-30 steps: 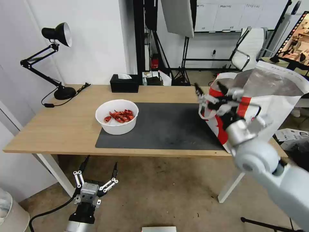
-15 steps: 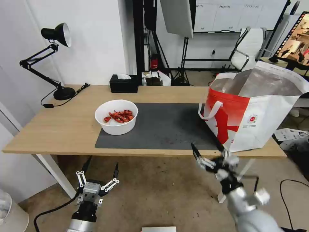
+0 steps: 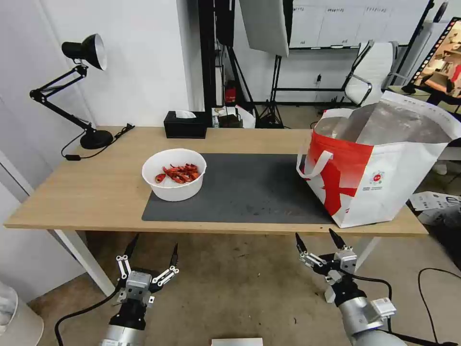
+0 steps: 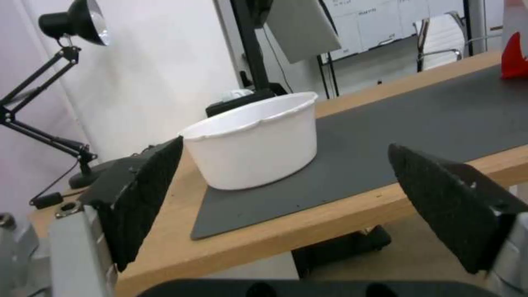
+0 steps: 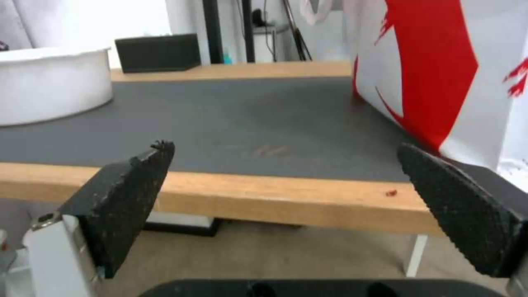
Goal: Pick up the trash from the table and place it into the takeout bag.
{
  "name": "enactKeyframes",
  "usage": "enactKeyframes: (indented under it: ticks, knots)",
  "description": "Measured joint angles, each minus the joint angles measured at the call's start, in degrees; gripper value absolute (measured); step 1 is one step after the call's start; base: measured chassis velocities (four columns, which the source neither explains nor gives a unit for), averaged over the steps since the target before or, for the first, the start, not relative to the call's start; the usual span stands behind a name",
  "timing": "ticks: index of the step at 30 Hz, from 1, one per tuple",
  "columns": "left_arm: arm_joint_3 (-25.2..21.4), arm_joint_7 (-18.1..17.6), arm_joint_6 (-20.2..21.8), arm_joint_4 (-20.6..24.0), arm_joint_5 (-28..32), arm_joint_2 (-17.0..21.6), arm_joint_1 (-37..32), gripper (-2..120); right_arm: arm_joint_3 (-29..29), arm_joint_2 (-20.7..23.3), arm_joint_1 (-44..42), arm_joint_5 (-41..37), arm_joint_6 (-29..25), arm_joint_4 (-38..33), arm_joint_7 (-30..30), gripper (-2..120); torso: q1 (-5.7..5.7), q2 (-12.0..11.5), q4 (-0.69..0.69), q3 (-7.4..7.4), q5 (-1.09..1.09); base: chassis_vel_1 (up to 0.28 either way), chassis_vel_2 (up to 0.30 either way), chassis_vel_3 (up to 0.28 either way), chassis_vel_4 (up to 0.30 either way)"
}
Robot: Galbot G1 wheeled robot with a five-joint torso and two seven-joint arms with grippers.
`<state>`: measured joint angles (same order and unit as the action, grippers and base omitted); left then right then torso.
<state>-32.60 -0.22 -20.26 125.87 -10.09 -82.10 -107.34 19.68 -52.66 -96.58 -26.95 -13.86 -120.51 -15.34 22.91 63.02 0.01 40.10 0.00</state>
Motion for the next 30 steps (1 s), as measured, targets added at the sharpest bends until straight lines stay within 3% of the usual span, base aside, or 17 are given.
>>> enactKeyframes:
  ticks: [18, 20, 21, 24, 25, 28, 30]
  knots:
    - [-0.4, -1.5, 3.0, 1.4, 2.7, -0.2, 0.2, 100, -0.3, 0.1, 0.3, -0.3, 0.8, -0.3, -0.5, 100, 0.00, 0.0, 0.00, 0.00, 0.00, 0.000, 0.000, 0.000, 0.000]
    - [-0.4, -3.7, 7.4, 2.8, 3.2, 0.7, 0.9, 100, -0.3, 0.1, 0.3, -0.3, 0.8, -0.3, -0.5, 100, 0.00, 0.0, 0.00, 0.00, -0.01, 0.000, 0.000, 0.000, 0.000]
    - [-0.4, -3.7, 7.4, 2.8, 3.2, 0.7, 0.9, 100, -0.3, 0.1, 0.3, -0.3, 0.8, -0.3, -0.5, 100, 0.00, 0.0, 0.00, 0.00, -0.01, 0.000, 0.000, 0.000, 0.000]
    - [-1.3, -5.9, 17.1, 6.1, 7.6, 4.5, 3.8, 100, -0.3, 0.1, 0.3, -0.3, 0.8, -0.3, -0.5, 100, 0.00, 0.0, -0.01, 0.00, 0.00, 0.000, 0.000, 0.000, 0.000]
    - [-1.3, -5.9, 17.1, 6.1, 7.6, 4.5, 3.8, 100, -0.3, 0.1, 0.3, -0.3, 0.8, -0.3, -0.5, 100, 0.00, 0.0, -0.01, 0.00, 0.00, 0.000, 0.000, 0.000, 0.000]
    - [-3.8, -8.5, 26.7, 7.2, 18.9, 11.0, 10.0, 100, -0.3, 0.2, 0.3, -0.3, 0.8, -0.3, -0.5, 100, 0.00, 0.0, -0.01, 0.00, -0.01, 0.000, 0.000, 0.000, 0.000]
    - [-4.5, -9.8, 28.9, 7.2, 22.2, 13.3, 12.0, 100, -0.3, 0.2, 0.3, -0.3, 0.8, -0.3, -0.5, 100, 0.01, 0.0, -0.03, 0.00, -0.02, 0.000, 0.000, 0.000, 0.000]
